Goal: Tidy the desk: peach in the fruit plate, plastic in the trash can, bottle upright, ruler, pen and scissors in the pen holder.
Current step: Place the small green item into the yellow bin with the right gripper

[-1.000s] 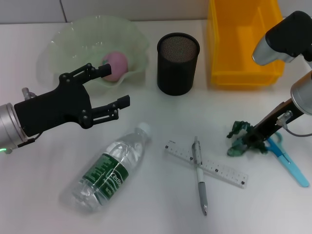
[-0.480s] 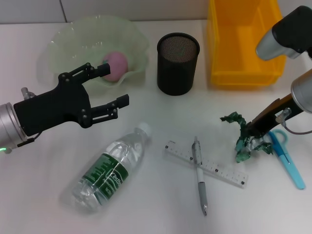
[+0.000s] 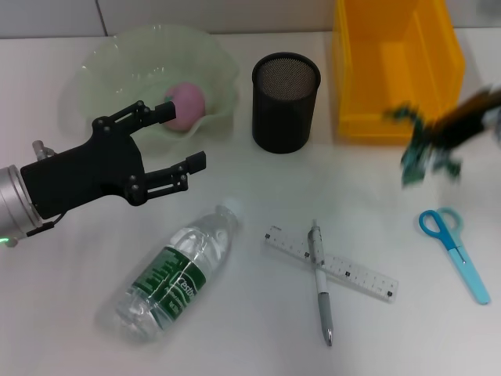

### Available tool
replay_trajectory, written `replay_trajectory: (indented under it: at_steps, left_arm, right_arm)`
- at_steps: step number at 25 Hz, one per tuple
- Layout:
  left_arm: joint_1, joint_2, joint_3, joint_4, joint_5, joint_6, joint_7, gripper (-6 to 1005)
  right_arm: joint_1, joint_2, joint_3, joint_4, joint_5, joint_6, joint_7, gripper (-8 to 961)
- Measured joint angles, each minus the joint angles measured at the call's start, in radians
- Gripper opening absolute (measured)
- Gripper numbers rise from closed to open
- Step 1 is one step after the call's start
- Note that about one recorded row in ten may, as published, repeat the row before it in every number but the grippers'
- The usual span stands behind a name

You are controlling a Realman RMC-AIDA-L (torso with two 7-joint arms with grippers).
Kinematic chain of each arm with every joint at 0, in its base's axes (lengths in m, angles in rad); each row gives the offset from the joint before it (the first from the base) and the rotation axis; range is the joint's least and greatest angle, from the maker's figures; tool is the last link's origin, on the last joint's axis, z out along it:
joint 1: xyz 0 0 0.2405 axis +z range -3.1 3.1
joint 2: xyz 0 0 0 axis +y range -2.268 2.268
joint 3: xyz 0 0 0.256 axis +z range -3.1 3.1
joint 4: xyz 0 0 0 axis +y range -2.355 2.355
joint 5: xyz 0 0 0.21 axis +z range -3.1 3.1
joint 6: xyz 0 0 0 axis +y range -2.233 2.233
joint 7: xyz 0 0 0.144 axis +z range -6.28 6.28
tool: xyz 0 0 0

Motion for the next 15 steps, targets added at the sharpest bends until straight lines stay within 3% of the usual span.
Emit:
replay_trajectory:
  at_steps: [4,7,10,11,12,13,15]
  left_arm:
    - [-0.001,-0.004,-0.001,-0.002,-0.002,0.000,0.004,848]
    - [0.000,-0.012,-0.001,-0.002,-0.002,0.000,0.014,848]
    - [-0.002,-0.014,-0.001,-0.002,-0.001,-0.001,0.016,848]
    - [-0.003,-0.014,0.000,-0.003,-0.001,-0.001,0.016,848]
    - [-0.003,-0.014,0.000,-0.003,-0.001,-0.001,0.016,848]
    - [-0.003,-0.014,0.000,-0.003,0.000,-0.001,0.016,848]
    - [-0.003,-0.014,0.001,-0.003,0.000,-0.001,0.016,848]
  right_arm:
    - [-0.018,0.002,0.101,-0.101,0.072,0.056,-0.031,30]
    - [-0.040,0.002,0.123,-0.076,0.136,0.212,-0.109,47]
    - [-0.046,0.000,0.132,0.011,0.201,0.362,-0.194,64]
    - [-0.028,-0.002,0.155,0.096,0.255,0.436,-0.259,69]
    - [-0.028,-0.002,0.155,0.096,0.255,0.436,-0.259,75]
    - [0.000,-0.003,0.191,0.201,0.322,0.497,-0.353,81]
    - [0.017,-0.005,0.211,0.262,0.363,0.525,-0.412,92]
